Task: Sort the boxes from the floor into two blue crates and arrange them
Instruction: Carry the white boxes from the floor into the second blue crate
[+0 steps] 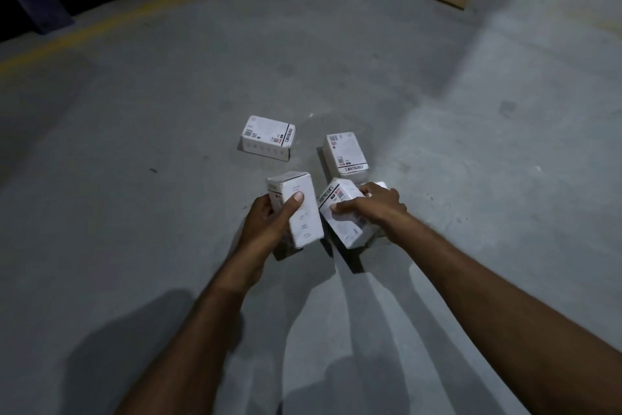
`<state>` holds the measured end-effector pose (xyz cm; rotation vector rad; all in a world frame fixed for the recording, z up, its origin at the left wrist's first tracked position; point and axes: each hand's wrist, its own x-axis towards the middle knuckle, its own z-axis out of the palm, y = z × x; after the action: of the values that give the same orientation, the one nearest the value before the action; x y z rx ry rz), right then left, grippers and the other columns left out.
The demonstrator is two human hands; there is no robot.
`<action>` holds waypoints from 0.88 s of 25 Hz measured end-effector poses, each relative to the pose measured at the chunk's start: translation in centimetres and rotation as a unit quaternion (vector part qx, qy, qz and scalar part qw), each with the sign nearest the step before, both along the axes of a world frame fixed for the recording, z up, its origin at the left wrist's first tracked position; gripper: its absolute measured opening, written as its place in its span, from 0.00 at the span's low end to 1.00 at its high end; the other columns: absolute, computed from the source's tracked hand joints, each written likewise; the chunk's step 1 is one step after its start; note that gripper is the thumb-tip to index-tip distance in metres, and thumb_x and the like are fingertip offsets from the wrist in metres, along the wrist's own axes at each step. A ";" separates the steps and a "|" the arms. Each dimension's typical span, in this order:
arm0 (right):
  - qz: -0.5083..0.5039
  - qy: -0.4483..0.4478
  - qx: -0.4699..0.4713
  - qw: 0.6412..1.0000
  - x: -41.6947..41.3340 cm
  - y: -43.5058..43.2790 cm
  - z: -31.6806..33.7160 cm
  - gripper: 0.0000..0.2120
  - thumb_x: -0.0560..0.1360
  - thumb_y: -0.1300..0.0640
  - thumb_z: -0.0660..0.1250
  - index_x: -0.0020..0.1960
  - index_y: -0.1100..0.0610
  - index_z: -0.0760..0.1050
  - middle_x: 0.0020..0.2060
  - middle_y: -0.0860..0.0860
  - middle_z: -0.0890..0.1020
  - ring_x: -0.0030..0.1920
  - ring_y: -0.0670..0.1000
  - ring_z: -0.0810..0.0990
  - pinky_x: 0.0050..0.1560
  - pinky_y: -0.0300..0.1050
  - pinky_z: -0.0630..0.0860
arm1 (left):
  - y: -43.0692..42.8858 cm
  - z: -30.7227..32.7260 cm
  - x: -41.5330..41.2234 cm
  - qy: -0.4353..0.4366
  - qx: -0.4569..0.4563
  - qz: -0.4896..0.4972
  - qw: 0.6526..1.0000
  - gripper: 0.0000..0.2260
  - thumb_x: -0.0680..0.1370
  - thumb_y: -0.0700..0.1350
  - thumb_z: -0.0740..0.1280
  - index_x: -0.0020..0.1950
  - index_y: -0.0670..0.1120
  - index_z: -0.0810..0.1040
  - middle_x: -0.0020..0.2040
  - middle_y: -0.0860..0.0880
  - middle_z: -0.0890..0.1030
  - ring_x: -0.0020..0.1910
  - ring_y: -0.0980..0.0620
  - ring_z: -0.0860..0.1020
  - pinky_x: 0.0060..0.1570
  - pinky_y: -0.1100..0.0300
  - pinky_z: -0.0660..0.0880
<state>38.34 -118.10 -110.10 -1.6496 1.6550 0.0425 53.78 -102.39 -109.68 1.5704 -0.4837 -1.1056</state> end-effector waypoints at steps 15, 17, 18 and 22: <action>-0.074 -0.319 0.091 0.941 0.9 1.0 0.0 0.28 0.59 0.47 0.86 0.57 0.51 0.85 0.57 0.55 0.85 0.51 0.54 0.88 0.53 0.51 0.85 | 2.3 -0.2 0.0 0.322 -0.069 -0.015 0.944 0.36 0.64 0.65 0.79 0.68 0.52 0.79 0.66 0.46 0.82 0.62 0.45 0.82 0.53 0.48 0.81; -0.064 -0.281 0.035 0.957 1.8 1.5 -0.7 0.35 0.51 0.37 0.86 0.56 0.43 0.85 0.64 0.53 0.80 0.55 0.53 0.86 0.55 0.53 0.84 | 2.5 0.3 0.1 0.365 -0.115 -0.038 0.923 0.45 0.58 0.64 0.83 0.71 0.49 0.77 0.69 0.44 0.80 0.64 0.45 0.81 0.55 0.46 0.82; -0.052 -0.273 0.018 0.960 2.2 1.6 -1.2 0.35 0.50 0.35 0.84 0.56 0.41 0.84 0.66 0.52 0.78 0.58 0.53 0.85 0.56 0.54 0.84 | 2.5 0.5 0.1 0.361 -0.122 -0.051 0.923 0.48 0.56 0.65 0.83 0.73 0.49 0.75 0.70 0.44 0.79 0.67 0.43 0.79 0.60 0.43 0.80; 0.048 -0.338 0.036 0.939 3.3 3.2 -0.3 0.31 0.64 0.27 0.74 0.61 0.41 0.83 0.70 0.52 0.73 0.64 0.53 0.80 0.55 0.48 0.83 | 2.3 -0.3 0.7 0.364 -0.168 -0.049 0.915 0.51 0.60 0.68 0.81 0.78 0.49 0.69 0.74 0.41 0.74 0.74 0.38 0.71 0.76 0.35 0.60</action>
<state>41.66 -114.92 -110.38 -1.4621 1.0338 -0.3727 54.47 -100.12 -110.02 0.7556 -0.2210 -1.4933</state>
